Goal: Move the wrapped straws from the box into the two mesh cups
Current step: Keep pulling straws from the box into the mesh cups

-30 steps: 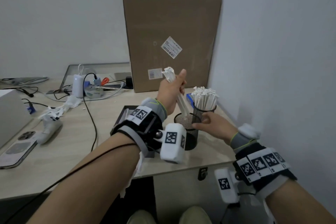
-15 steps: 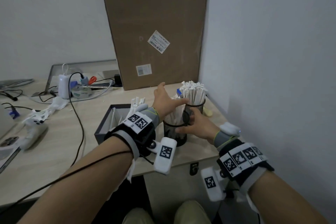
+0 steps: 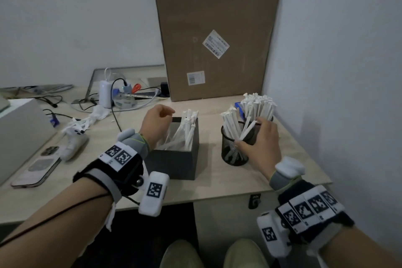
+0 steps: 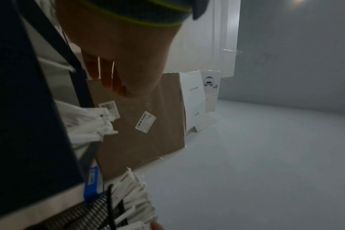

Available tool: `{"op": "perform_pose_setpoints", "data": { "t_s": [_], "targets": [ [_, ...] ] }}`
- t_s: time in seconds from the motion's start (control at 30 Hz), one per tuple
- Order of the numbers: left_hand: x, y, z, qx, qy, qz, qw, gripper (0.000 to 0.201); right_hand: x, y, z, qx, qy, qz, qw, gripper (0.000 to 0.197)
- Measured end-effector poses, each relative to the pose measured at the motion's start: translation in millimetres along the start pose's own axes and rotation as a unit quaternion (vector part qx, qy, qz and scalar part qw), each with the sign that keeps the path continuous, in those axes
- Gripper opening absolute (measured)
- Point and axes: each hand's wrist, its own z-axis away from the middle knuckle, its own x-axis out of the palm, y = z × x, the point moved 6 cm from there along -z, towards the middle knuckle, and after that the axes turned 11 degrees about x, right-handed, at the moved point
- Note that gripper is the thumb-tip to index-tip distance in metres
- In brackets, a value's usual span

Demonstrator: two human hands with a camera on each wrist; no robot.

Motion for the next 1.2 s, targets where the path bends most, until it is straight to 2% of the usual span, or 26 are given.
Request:
{"op": "perform_pose_setpoints", "data": {
  "t_s": [0.07, 0.17, 0.23, 0.3, 0.37, 0.47, 0.57, 0.7, 0.83, 1.0, 1.1, 1.2],
  "targets": [
    [4.5, -8.8, 3.4, -0.007, -0.034, -0.025, 0.999, 0.018, -4.5, -16.4, 12.3, -0.013, 0.022, -0.050, 0.998, 0.074],
    [17.5, -16.0, 10.4, -0.009, -0.111, -0.078, 0.991, 0.020, 20.6, -43.7, 27.0, 0.001, -0.088, -0.096, 0.991, 0.062],
    [22.3, -14.2, 11.9, 0.006, -0.131, -0.104, 0.986, 0.026, 42.9, -59.8, 31.8, 0.024, -0.172, -0.045, 0.984, 0.061],
    [20.3, -13.8, 11.5, 0.012, -0.125, -0.114, 0.986, 0.028, 63.2, -73.0, 29.6, 0.046, -0.223, 0.020, 0.974, 0.067],
    [18.0, -18.2, 12.3, 0.002, -0.120, -0.115, 0.986, 0.030, 80.5, -83.6, 22.5, 0.066, -0.247, 0.071, 0.964, 0.066],
    [19.5, -22.2, 17.4, -0.004, -0.143, -0.103, 0.984, 0.036, 104.5, -94.1, 15.6, 0.080, -0.269, 0.131, 0.951, 0.049],
    [20.0, -18.7, 23.9, 0.011, -0.156, -0.073, 0.985, 0.050, 116.5, -95.1, 15.7, 0.096, -0.256, 0.133, 0.953, 0.037],
    [19.6, -23.5, 38.3, 0.020, -0.180, -0.067, 0.981, 0.061, 115.3, -94.1, 30.1, 0.061, -0.231, 0.120, 0.964, 0.039],
    [23.7, -26.7, 53.8, 0.011, -0.192, -0.096, 0.977, 0.047, 104.7, -95.3, 46.4, 0.026, -0.198, 0.126, 0.972, 0.036],
    [17.3, -23.9, 54.7, 0.012, -0.157, -0.138, 0.978, 0.023, 102.0, -98.6, 52.3, 0.027, -0.185, 0.138, 0.973, 0.033],
    [10.5, -17.6, 51.6, 0.029, -0.116, -0.131, 0.984, 0.024, 103.4, -98.3, 50.5, 0.040, -0.188, 0.141, 0.971, 0.033],
    [3.6, -15.9, 50.2, 0.015, -0.080, -0.100, 0.992, 0.026, 104.2, -98.2, 48.7, 0.047, -0.191, 0.145, 0.970, 0.033]
  ]
}}
